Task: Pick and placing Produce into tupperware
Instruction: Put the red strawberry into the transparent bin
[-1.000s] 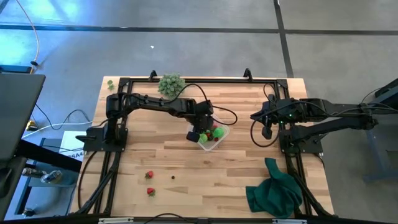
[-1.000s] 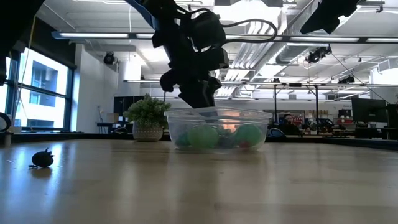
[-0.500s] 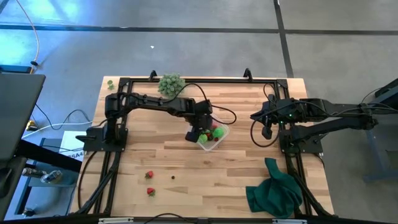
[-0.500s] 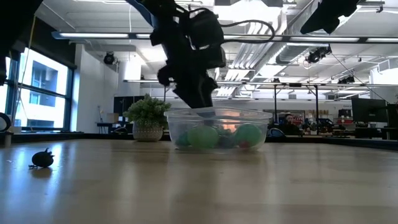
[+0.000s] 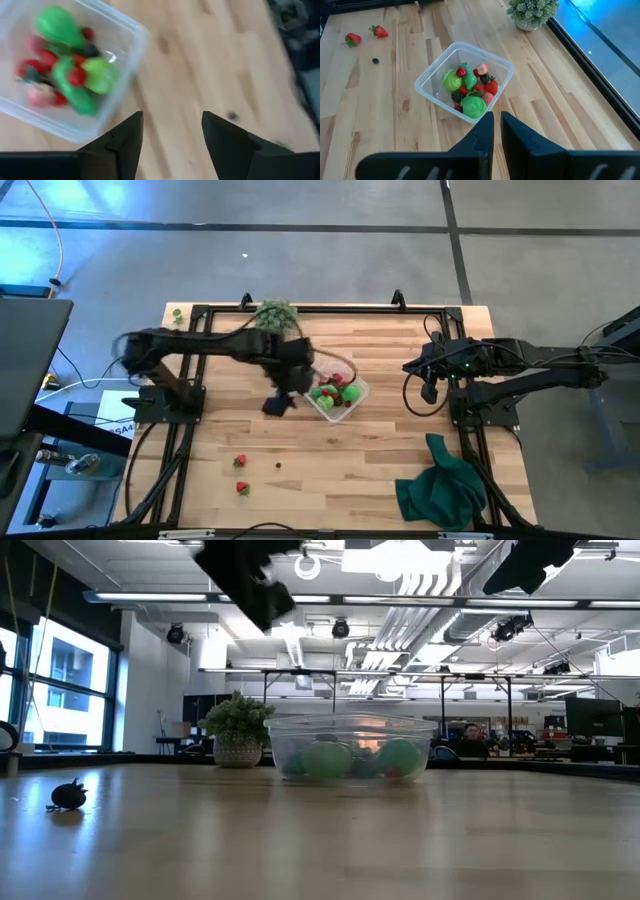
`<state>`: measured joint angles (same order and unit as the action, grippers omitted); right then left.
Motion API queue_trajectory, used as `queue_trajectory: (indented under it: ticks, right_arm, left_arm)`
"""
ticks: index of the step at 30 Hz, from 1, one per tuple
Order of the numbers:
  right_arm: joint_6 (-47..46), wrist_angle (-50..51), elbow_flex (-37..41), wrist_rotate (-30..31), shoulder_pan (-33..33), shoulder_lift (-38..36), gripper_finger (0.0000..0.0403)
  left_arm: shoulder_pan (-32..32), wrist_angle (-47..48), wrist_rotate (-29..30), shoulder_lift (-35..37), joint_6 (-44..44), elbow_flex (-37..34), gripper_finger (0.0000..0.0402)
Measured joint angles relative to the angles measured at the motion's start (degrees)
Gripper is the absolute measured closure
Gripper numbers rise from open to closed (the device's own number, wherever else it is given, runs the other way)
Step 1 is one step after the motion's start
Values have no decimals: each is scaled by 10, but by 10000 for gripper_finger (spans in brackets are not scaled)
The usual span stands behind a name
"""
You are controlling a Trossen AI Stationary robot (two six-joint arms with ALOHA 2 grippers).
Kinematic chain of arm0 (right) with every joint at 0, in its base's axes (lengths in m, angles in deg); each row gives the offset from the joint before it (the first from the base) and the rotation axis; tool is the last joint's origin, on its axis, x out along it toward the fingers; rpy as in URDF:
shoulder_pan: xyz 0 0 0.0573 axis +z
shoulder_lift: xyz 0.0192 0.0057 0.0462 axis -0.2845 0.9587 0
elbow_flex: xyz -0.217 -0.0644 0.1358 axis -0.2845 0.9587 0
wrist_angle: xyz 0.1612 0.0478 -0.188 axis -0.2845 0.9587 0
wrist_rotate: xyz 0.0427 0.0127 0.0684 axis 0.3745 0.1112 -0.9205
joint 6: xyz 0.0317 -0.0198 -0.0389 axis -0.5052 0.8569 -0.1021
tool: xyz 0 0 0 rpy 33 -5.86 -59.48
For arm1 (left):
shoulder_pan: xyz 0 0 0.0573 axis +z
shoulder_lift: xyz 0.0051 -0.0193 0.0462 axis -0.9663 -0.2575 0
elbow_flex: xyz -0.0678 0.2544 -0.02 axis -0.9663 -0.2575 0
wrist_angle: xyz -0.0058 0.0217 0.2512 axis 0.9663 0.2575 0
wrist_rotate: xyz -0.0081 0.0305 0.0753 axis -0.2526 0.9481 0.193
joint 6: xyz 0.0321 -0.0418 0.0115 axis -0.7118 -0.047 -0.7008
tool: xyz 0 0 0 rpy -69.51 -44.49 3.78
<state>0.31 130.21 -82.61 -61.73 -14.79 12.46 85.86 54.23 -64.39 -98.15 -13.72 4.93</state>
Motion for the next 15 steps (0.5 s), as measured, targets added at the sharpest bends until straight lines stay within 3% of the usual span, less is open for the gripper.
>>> queue_trajectory:
  ticks: [3, 8, 15]
  right_arm:
    - [0, 0, 0, 0, 0, 0, 378]
    - [0, 0, 0, 0, 0, 0, 378]
    - [0, 2, 0, 0, 0, 0, 378]
  left_arm:
    - [-47, 56, 30, 45, 28, 0, 218]
    - [-158, 98, 158, 112, 109, -2, 230]
    - [-300, 91, 311, 206, 316, -62, 235]
